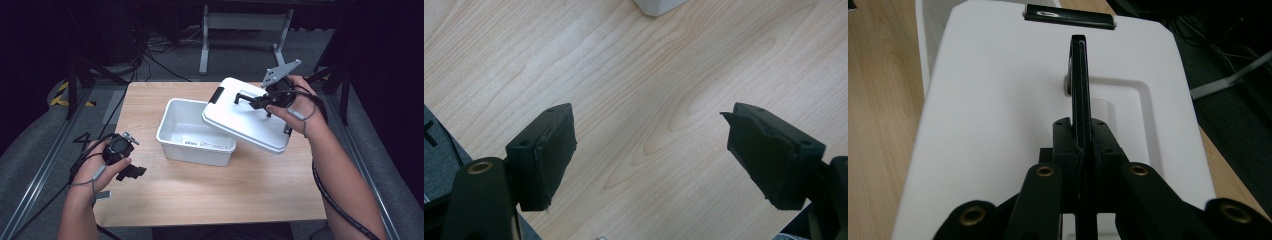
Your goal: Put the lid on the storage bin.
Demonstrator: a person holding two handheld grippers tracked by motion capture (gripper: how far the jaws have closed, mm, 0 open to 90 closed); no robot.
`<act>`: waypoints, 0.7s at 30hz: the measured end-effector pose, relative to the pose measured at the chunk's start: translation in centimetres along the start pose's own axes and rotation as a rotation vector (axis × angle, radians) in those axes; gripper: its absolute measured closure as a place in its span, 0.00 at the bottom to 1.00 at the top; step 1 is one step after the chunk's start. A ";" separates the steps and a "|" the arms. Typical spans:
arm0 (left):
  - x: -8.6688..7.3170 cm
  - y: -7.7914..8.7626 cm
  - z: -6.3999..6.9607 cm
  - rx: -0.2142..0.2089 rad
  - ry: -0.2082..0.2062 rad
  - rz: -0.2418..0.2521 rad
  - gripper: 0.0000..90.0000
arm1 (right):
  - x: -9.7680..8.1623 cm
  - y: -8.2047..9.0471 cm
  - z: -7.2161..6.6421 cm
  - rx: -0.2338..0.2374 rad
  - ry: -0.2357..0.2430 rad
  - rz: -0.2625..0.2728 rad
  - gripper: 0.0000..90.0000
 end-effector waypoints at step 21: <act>-1.1 0.8 -0.3 0.012 0.024 0.009 0.22 | 5.3 -6.1 -2.2 0.098 0.115 0.002 0.94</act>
Point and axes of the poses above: each handheld gripper's, and its own axes: y roughly backward along the jaws, x roughly out of its top, z roughly to its right, the point moved 3 cm from there along -y, roughly forward along the jaws, and after that the axes turned 5 degrees about z, right-handed, at the moved point
